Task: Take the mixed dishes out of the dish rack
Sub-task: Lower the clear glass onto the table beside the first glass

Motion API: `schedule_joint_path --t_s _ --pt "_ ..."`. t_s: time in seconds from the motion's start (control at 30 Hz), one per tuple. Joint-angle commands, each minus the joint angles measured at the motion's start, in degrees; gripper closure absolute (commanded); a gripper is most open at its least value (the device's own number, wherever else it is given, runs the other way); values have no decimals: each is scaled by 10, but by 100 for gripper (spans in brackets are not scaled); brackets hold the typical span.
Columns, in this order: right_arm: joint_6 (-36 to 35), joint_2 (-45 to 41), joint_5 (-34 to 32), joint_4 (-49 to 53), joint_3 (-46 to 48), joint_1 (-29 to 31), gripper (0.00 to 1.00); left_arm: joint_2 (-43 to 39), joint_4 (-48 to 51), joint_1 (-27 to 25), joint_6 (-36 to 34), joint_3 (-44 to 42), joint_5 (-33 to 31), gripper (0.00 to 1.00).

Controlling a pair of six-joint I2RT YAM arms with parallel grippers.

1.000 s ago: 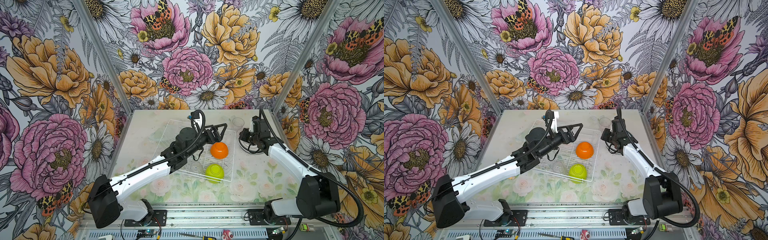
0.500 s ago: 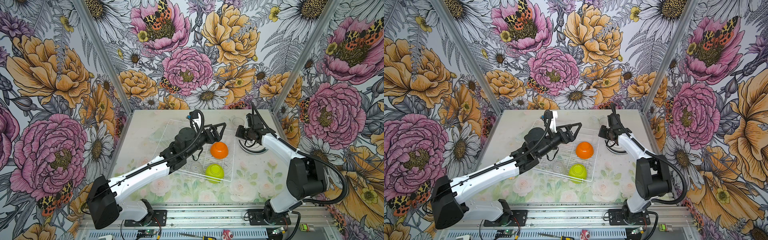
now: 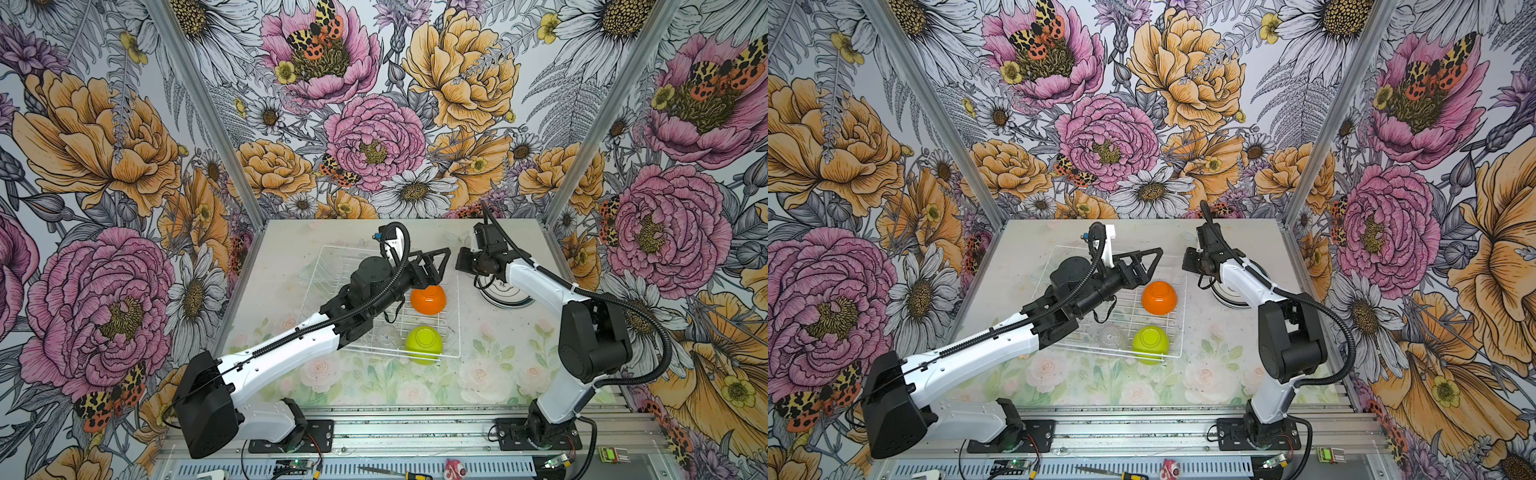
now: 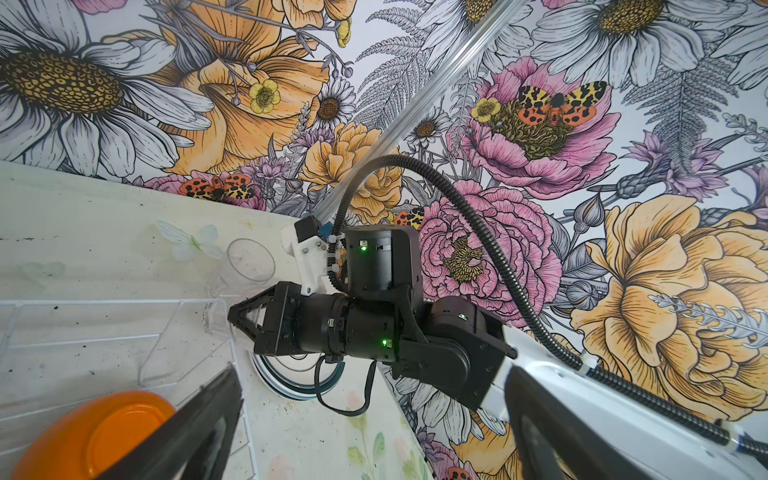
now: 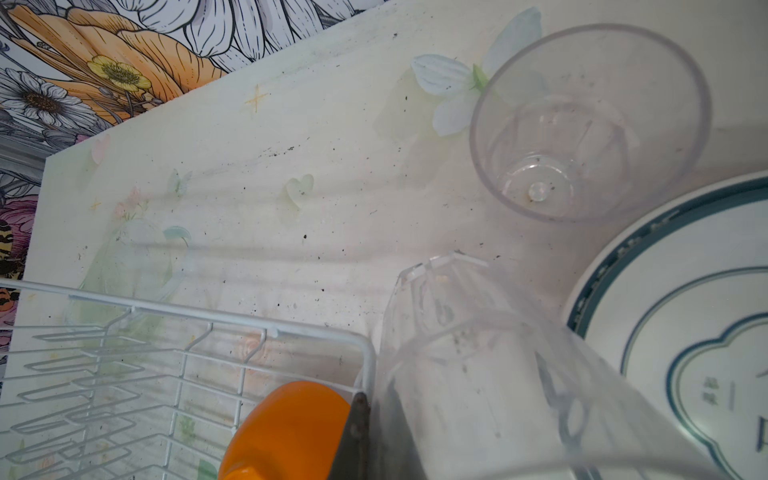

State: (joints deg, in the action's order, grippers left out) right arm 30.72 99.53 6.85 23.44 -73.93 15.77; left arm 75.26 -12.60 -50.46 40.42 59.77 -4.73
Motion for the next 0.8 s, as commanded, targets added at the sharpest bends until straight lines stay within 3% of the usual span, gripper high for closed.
schedule_joint_path --t_s 0.0,0.33,0.77 --pt "-9 10 -17 4 -19 7 100 -23 1 9 -11 -14 -8 1" --pt "-16 -25 -58 13 1 4 100 -39 -7 19 -10 -32 -19 1" --pt "-15 -58 -25 20 6 -26 100 -33 -8 22 -7 -29 -6 1"
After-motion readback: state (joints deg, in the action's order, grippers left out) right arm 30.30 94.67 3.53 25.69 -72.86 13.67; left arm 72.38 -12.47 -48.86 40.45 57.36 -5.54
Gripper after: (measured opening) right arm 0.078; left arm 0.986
